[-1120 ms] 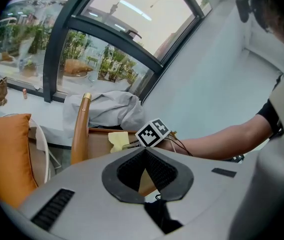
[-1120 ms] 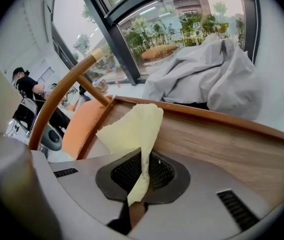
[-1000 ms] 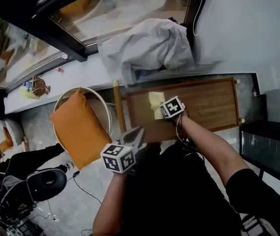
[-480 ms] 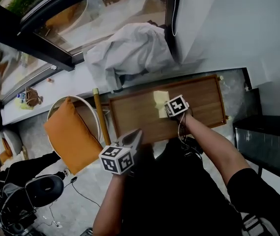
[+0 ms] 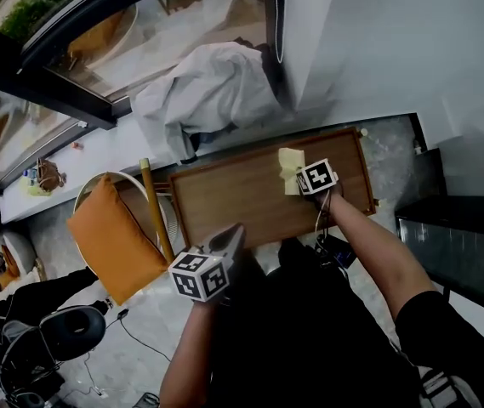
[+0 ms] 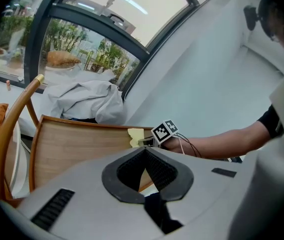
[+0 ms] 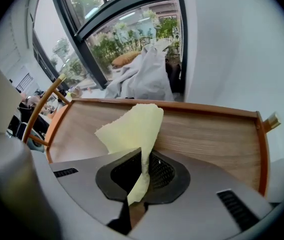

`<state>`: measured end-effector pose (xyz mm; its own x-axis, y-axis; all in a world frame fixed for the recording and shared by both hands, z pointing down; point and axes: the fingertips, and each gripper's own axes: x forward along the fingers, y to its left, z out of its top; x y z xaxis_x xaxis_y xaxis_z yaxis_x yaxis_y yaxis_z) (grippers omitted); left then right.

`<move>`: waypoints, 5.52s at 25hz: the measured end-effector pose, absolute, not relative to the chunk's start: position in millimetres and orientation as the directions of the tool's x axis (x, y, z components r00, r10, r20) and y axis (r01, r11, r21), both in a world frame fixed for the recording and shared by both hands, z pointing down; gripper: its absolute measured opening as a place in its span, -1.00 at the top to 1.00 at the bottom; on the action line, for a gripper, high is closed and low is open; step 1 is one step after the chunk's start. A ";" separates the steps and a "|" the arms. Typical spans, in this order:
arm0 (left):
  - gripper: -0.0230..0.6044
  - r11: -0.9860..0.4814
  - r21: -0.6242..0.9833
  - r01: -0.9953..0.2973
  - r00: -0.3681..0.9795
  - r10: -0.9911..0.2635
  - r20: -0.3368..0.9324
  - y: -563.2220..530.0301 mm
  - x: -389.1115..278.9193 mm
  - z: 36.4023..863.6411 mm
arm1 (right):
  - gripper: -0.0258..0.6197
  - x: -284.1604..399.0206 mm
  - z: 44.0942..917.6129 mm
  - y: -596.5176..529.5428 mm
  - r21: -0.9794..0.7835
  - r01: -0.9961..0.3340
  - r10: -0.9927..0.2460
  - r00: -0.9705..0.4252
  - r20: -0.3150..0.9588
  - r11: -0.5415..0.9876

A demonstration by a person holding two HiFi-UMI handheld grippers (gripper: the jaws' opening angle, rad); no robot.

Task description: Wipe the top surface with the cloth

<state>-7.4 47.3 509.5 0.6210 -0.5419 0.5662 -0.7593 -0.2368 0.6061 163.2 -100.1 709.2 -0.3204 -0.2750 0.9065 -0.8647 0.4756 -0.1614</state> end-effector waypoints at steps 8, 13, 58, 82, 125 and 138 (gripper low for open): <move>0.90 -0.264 0.624 -0.736 0.652 -0.524 0.547 38.1 30.5 511.0 | 0.82 247.7 703.9 -113.5 -0.103 -0.930 -0.355 -0.235 0.905 0.353; 0.90 -0.273 0.633 -0.725 0.664 -0.523 0.535 32.5 45.2 509.7 | 0.82 287.5 701.1 -119.9 -0.038 -0.947 -0.382 -0.165 0.909 0.319; 0.90 -0.146 0.652 -0.744 0.544 -0.698 0.465 72.1 -201.3 482.9 | 0.82 -165.1 615.5 0.9 -0.652 -0.505 -0.044 -0.808 0.587 0.566; 0.90 -0.233 0.649 -0.724 0.601 -0.674 0.429 80.1 -210.7 477.6 | 0.82 -144.0 724.5 13.3 -0.428 -0.685 -0.005 -0.533 0.846 0.589; 0.90 -0.344 0.694 -0.632 0.735 -0.549 0.397 5.9 47.5 485.8 | 0.82 242.3 709.6 -74.3 -0.266 -0.886 -0.200 -0.359 0.912 0.379; 0.90 -0.365 0.707 -0.606 0.760 -0.527 0.380 2.9 76.1 488.0 | 0.82 331.8 701.5 -82.6 -0.069 -0.958 -0.271 -0.147 0.951 0.277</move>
